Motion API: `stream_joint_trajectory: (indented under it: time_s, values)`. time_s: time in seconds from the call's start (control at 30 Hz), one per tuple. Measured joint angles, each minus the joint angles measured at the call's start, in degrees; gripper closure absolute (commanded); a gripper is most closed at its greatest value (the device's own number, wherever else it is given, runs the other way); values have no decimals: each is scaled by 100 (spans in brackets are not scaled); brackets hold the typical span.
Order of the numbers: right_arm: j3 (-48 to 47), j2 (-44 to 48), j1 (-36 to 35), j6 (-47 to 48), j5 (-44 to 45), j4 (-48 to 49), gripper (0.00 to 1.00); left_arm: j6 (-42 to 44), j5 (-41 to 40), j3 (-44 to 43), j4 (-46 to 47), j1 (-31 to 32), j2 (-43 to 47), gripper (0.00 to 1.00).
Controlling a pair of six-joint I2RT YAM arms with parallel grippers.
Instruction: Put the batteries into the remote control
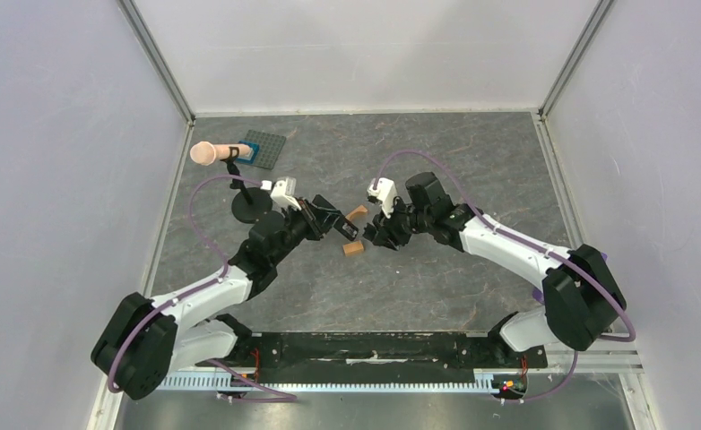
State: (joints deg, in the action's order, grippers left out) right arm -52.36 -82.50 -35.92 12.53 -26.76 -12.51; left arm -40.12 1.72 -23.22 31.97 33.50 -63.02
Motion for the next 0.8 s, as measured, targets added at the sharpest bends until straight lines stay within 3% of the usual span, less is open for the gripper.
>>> stream_joint_trajectory:
  time_s: [0.3, 0.8]
  values:
    - [138, 116, -391, -940, 317, 754, 68, 354, 199, -55, 251, 197, -302, 98]
    - [138, 92, -579, -1130, 573, 866, 68, 459, 293, -160, 293, 363, -400, 98]
